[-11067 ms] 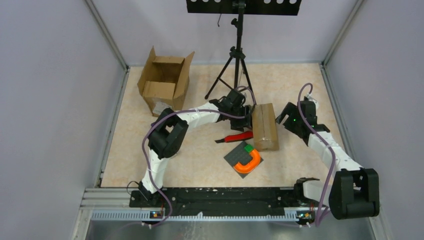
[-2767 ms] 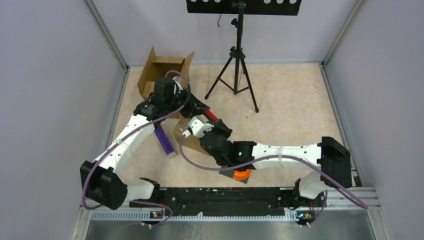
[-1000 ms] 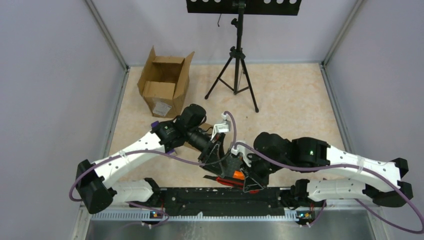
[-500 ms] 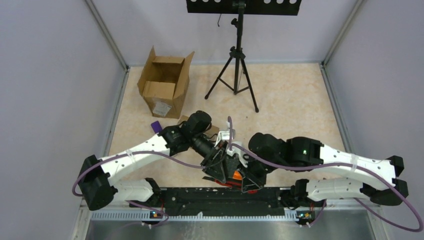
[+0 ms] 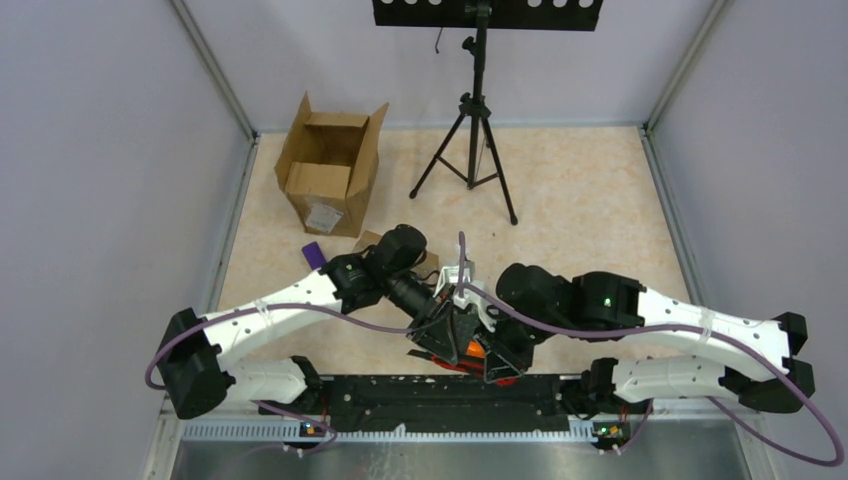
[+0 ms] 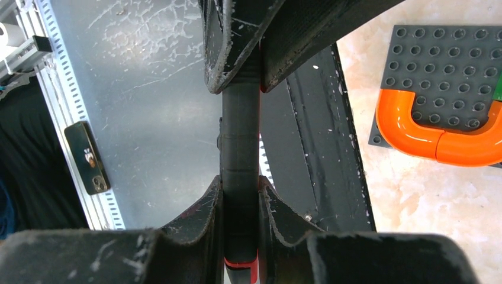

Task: Unpack the express box
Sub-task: Pick up the knife at the center of the board.

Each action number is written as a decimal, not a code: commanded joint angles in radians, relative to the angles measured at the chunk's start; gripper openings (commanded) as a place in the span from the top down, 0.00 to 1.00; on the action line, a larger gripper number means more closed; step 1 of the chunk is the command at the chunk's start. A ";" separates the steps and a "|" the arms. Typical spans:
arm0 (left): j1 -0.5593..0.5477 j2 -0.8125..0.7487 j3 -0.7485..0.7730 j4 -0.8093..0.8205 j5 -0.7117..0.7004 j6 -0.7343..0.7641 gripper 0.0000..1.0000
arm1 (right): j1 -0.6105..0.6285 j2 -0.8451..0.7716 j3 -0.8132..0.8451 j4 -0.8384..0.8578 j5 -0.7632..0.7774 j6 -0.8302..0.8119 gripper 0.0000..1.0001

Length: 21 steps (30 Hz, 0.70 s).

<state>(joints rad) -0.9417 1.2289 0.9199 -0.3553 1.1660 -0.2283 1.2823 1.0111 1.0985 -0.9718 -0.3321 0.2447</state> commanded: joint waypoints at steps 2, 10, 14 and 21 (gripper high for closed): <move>-0.025 0.002 -0.010 0.018 0.039 0.031 0.85 | -0.044 -0.006 0.048 0.092 0.082 0.018 1.00; -0.026 0.001 -0.010 0.018 0.068 0.052 0.57 | -0.062 -0.014 0.050 0.109 0.064 0.025 1.00; -0.026 -0.007 -0.015 0.020 0.063 0.050 0.59 | -0.062 -0.011 0.054 0.112 0.072 0.030 1.00; -0.026 -0.027 -0.032 0.030 0.067 0.038 0.84 | -0.062 -0.022 0.070 0.137 0.146 0.057 1.00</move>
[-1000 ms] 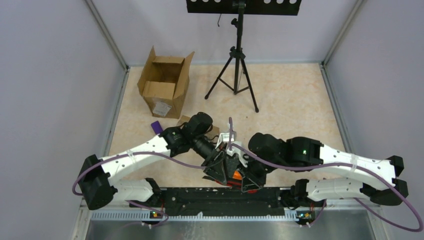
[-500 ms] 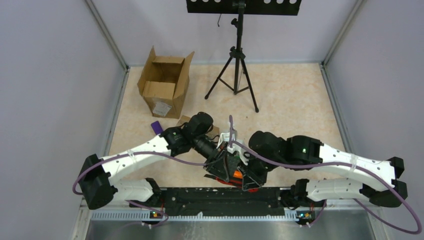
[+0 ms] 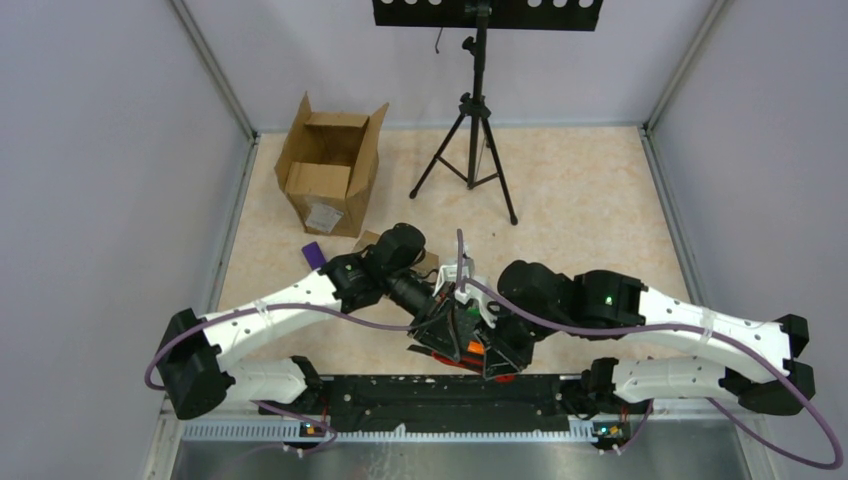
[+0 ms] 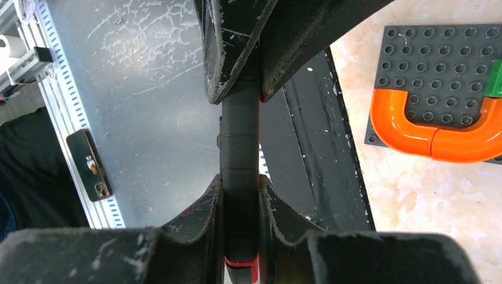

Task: Unpack the express box
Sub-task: Pick up the knife at the center of the board.

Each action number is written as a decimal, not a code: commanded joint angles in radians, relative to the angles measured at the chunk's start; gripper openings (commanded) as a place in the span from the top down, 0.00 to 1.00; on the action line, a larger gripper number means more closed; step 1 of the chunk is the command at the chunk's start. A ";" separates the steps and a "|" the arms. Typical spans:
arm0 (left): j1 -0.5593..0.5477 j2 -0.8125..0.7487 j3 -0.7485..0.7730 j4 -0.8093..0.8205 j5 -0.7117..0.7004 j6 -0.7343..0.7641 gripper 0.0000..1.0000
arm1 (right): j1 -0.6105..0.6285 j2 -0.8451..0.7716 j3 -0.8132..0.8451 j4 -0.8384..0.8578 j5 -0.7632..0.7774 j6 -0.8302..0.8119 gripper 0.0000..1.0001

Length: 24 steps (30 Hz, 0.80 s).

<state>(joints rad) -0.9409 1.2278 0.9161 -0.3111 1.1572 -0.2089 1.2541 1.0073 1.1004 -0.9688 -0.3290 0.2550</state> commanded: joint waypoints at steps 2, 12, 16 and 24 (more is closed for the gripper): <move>-0.027 -0.024 -0.023 -0.018 0.082 0.028 0.95 | -0.033 -0.021 0.076 0.131 0.167 0.056 1.00; 0.011 0.026 0.023 -0.039 0.089 0.066 1.00 | -0.036 -0.065 0.105 0.141 0.310 0.072 1.00; 0.063 0.041 0.028 0.018 0.132 0.038 1.00 | -0.037 -0.107 0.059 0.186 0.367 0.076 1.00; 0.109 0.129 0.095 0.009 0.179 0.052 1.00 | -0.059 -0.139 0.009 0.243 0.366 0.072 0.75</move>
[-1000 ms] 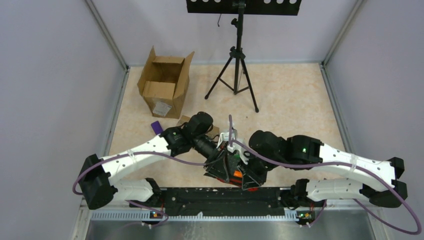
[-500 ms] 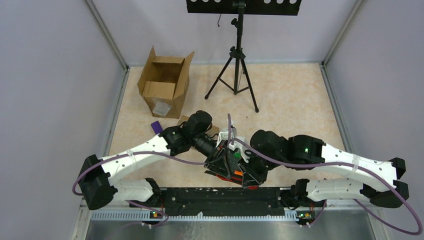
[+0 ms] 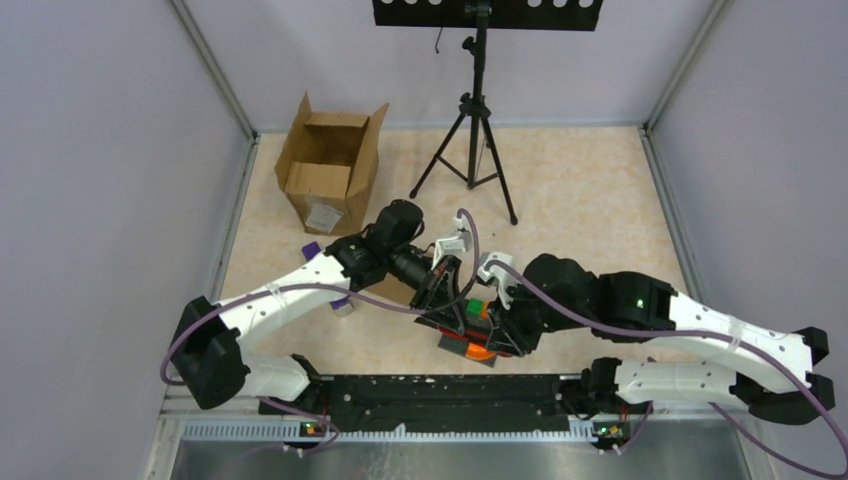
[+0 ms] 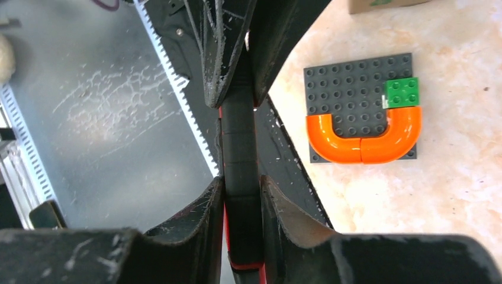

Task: Unpack the express box
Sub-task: Pick up the knife at the center of the board.

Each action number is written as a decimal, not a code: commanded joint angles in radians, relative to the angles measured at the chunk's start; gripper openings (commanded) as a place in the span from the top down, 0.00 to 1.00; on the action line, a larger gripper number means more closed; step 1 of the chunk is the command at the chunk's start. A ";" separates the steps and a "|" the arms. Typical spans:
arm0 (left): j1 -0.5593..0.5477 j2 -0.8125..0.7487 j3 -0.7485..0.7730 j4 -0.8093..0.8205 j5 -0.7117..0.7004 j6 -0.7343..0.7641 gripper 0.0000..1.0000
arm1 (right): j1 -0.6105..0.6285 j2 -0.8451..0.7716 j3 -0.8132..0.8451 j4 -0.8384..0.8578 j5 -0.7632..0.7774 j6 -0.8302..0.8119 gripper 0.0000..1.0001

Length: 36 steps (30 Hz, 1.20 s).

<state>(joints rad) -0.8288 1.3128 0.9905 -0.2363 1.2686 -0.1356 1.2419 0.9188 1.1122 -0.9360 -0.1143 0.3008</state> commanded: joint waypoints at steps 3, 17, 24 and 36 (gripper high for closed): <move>0.027 0.062 0.014 0.009 0.079 -0.076 1.00 | -0.094 -0.041 -0.016 0.246 0.135 0.026 0.73; 0.245 0.212 0.024 0.440 0.097 -0.403 1.00 | -0.708 0.130 -0.008 0.586 -0.277 0.144 0.32; 0.298 0.263 -0.030 0.776 0.049 -0.699 1.00 | -0.848 -0.003 -0.194 0.800 -0.333 0.303 0.21; 0.313 0.276 -0.017 0.983 0.022 -0.898 1.00 | -0.847 -0.105 -0.442 1.102 -0.351 0.558 0.22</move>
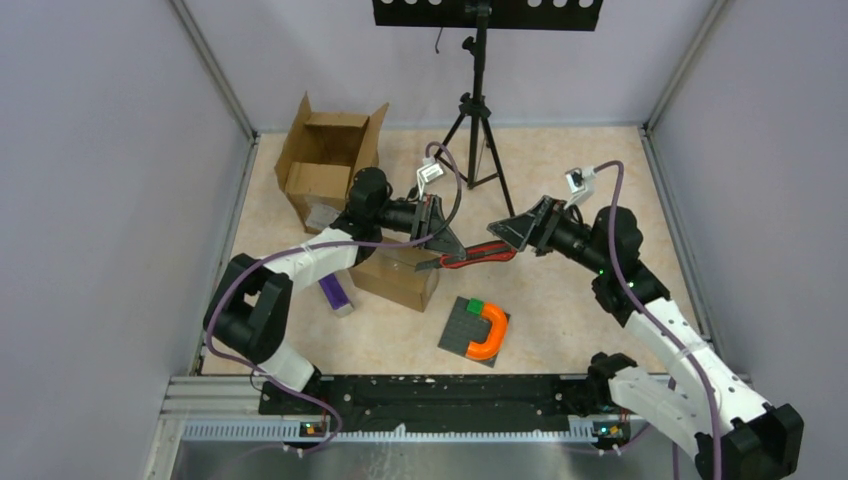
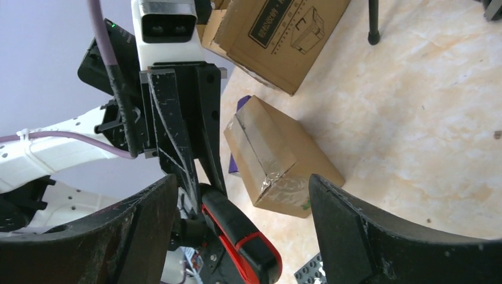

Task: Unpack the express box
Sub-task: Pick up the knife at the center of the board.

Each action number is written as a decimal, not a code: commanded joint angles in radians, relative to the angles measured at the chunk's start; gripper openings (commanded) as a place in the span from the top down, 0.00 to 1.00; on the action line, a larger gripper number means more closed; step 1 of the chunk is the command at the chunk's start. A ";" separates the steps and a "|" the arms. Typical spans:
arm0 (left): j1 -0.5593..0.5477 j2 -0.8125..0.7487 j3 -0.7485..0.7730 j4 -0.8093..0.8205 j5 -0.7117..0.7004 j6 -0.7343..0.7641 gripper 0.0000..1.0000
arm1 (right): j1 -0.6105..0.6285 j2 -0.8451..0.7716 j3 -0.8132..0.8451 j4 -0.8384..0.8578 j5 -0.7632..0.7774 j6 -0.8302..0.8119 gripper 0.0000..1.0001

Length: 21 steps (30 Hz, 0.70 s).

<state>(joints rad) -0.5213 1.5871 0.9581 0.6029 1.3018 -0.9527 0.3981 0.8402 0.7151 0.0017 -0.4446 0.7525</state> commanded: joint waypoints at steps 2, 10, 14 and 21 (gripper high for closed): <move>0.005 0.001 0.014 0.150 -0.018 -0.089 1.00 | -0.003 -0.041 -0.064 0.180 -0.012 0.114 0.22; 0.006 -0.008 0.011 0.158 -0.041 -0.108 1.00 | 0.081 -0.040 -0.098 0.234 0.028 0.136 0.28; 0.007 -0.014 0.000 0.189 -0.045 -0.135 1.00 | 0.144 -0.020 -0.107 0.271 0.092 0.145 0.34; 0.006 -0.029 -0.012 0.205 -0.052 -0.152 1.00 | 0.145 -0.029 -0.140 0.333 0.132 0.192 0.44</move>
<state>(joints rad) -0.5194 1.5883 0.9516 0.7361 1.2629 -1.0889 0.5343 0.8261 0.5926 0.2302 -0.3523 0.9081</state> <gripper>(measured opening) 0.228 0.584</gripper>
